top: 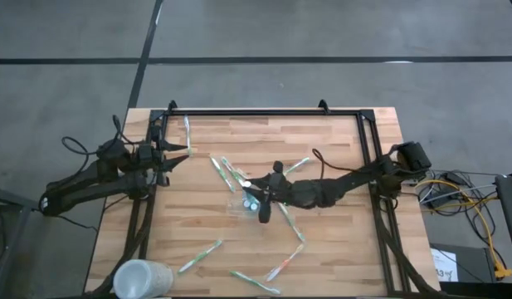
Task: Pick & Place toothbrushing station
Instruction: Put the blue mouthwash bottle into the transparent organizer
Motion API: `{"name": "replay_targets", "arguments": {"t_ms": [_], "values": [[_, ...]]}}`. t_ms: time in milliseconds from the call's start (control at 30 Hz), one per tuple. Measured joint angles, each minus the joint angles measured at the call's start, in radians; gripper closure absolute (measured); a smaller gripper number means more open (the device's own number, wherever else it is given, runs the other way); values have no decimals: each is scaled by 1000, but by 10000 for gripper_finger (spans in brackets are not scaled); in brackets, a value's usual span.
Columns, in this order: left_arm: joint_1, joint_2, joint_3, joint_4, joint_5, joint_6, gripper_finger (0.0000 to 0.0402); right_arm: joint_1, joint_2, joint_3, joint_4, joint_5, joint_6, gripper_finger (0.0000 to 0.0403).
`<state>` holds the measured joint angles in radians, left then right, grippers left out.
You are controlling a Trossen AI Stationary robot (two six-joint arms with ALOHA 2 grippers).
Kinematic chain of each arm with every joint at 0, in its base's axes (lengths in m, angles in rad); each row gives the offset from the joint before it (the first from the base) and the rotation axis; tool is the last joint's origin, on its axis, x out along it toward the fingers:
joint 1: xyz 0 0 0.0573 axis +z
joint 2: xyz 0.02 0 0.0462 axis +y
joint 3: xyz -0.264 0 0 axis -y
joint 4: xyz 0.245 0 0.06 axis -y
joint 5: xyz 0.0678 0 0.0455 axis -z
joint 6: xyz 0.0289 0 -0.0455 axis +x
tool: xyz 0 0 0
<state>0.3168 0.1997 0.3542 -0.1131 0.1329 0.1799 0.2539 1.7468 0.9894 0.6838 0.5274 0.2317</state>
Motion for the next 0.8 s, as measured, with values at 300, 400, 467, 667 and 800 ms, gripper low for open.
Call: {"name": "replay_targets", "arguments": {"t_ms": [300,400,467,667,800], "values": [[0,0,0,0,0,0,268,-34,48,1,-33,-1,47,307],[0,0,0,0,0,0,268,-41,50,1,-78,-1,55,307],[0,0,0,0,0,0,268,-45,49,1,-106,-1,77,307],[0,0,0,0,0,0,268,-50,53,1,-134,-5,109,307],[0,0,0,0,0,0,268,-50,55,0,-150,-29,153,307]]}}
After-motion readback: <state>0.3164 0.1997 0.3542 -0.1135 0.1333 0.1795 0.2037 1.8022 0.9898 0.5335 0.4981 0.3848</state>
